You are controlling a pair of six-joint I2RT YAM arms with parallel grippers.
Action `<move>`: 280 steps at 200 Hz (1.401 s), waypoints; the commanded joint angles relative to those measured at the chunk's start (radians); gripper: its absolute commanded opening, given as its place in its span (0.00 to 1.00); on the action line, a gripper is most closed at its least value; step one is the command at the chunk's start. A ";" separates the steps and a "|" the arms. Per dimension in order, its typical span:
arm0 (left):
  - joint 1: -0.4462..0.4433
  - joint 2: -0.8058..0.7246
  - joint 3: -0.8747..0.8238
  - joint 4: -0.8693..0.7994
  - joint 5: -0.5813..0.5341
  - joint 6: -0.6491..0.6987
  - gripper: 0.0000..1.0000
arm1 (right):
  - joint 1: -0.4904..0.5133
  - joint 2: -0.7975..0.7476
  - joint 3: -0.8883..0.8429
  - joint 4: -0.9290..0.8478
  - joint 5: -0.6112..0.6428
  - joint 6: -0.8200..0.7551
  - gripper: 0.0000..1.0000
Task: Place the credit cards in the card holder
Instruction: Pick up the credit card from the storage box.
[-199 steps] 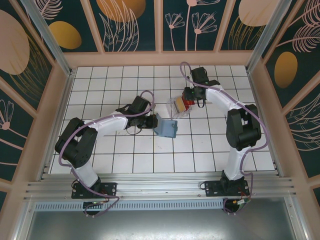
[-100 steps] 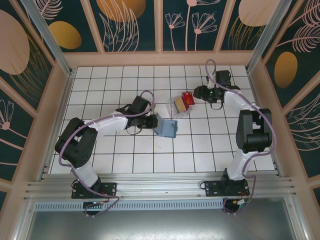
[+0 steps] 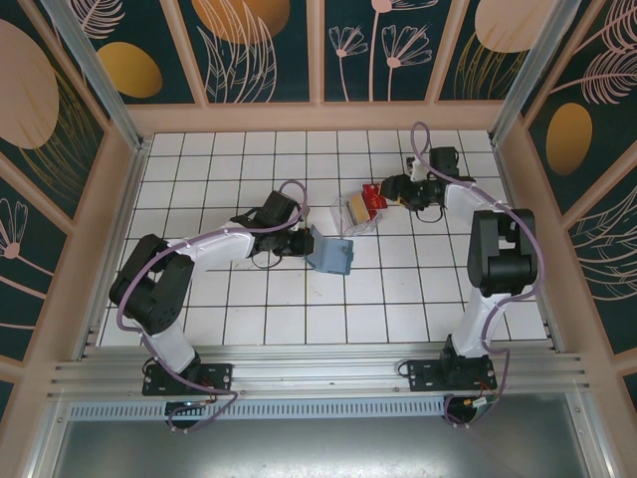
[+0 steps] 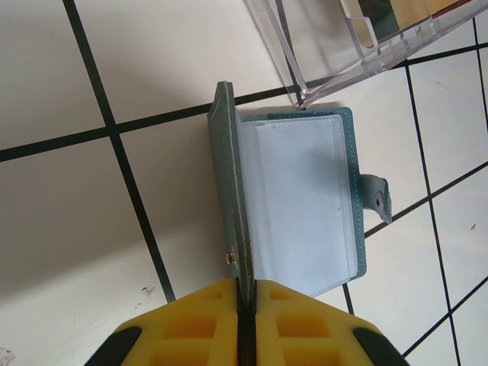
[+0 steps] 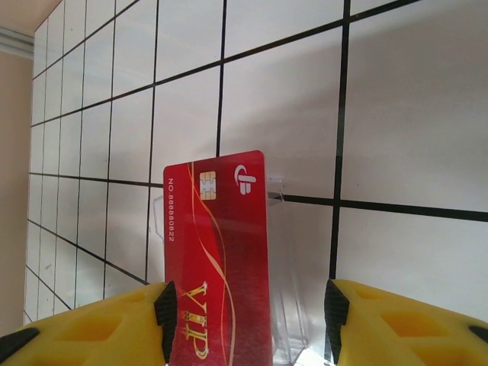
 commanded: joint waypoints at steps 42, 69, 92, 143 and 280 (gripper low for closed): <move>0.003 0.013 -0.007 0.008 0.004 -0.011 0.12 | -0.005 0.048 -0.007 0.038 -0.068 0.013 0.54; 0.003 0.011 -0.007 0.006 0.002 -0.009 0.12 | -0.005 0.058 -0.001 0.048 -0.083 0.018 0.49; 0.003 0.011 -0.006 0.005 0.002 -0.008 0.12 | -0.004 0.065 0.007 0.047 -0.084 0.021 0.47; 0.003 0.020 -0.006 -0.008 -0.010 -0.006 0.12 | -0.001 0.082 0.030 0.040 -0.096 0.018 0.42; 0.003 0.016 -0.008 -0.003 -0.010 -0.006 0.12 | 0.001 0.031 0.046 0.002 -0.070 0.001 0.09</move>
